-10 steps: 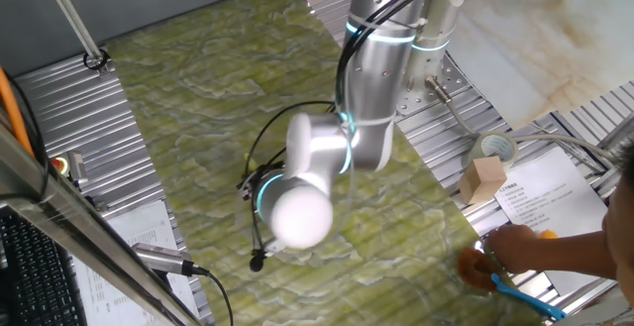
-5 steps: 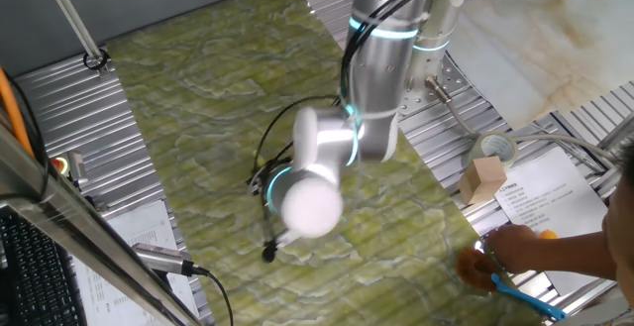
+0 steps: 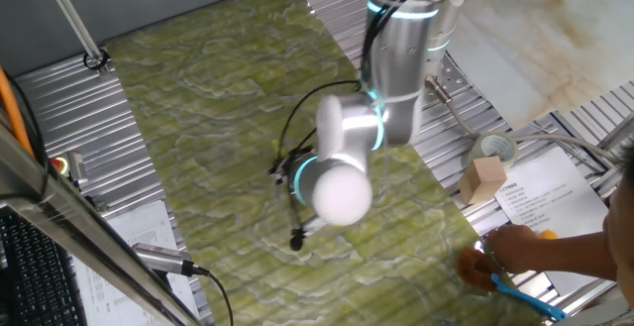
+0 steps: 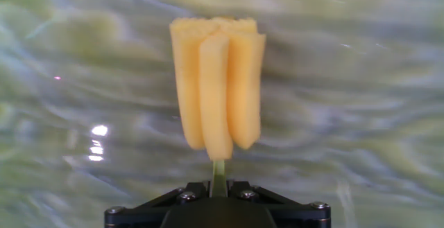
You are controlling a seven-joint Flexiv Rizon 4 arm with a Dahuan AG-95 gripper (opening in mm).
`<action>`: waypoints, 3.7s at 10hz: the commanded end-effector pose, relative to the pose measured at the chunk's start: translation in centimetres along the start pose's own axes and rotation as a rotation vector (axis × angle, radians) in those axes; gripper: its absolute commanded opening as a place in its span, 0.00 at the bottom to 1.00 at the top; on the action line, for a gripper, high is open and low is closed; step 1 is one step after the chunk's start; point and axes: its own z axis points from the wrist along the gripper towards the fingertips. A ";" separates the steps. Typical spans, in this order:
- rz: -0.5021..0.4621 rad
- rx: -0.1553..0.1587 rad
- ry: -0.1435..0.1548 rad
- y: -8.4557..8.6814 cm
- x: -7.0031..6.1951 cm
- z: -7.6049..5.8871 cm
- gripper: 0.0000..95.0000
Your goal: Scrub the table with a brush
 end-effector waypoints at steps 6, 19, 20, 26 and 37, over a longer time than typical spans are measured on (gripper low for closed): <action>0.088 0.003 0.024 0.6 -2.6 -1.6 0.00; -0.036 -0.010 0.036 -8.1 2.4 -2.8 0.00; -0.043 -0.010 0.023 -8.0 3.1 -2.7 0.00; 0.022 -0.004 -0.019 -6.9 6.8 -3.4 0.60; 0.525 -0.054 -0.321 -6.8 19.1 -5.9 0.00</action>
